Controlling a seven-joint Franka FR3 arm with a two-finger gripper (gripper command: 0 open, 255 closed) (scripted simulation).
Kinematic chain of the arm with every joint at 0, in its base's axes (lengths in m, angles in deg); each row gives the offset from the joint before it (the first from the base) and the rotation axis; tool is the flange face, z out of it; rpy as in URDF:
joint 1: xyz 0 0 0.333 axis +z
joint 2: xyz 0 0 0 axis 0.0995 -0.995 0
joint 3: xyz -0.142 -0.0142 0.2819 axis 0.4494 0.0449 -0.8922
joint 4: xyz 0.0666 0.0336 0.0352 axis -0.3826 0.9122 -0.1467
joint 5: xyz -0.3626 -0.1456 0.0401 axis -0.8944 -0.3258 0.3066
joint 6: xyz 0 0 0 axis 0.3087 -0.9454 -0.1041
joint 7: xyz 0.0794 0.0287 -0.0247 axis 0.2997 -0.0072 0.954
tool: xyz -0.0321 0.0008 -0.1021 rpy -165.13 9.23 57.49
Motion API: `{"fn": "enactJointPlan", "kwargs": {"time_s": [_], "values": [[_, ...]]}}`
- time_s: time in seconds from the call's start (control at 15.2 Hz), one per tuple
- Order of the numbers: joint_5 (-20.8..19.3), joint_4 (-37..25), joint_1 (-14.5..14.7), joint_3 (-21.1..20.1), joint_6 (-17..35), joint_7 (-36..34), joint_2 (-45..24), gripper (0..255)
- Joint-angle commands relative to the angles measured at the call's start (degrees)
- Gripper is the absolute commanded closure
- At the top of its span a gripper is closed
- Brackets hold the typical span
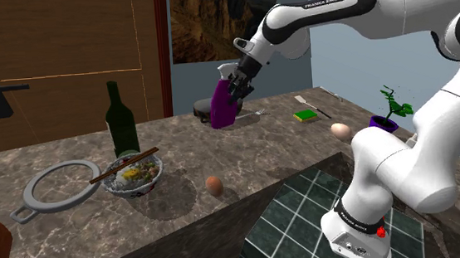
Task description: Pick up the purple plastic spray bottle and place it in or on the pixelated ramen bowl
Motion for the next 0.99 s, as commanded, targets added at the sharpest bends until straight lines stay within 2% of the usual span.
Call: {"fn": "enactJointPlan", "kwargs": {"time_s": [0.0,0.53,0.92], "values": [[1.7,-0.7,1.9,-1.0,1.4,-1.5,-1.7,255],[11.7,-7.2,10.1,-2.2,4.5,-3.8,-13.0,255],[20.6,-15.2,13.4,-3.7,3.9,-4.7,-23.8,255]]}}
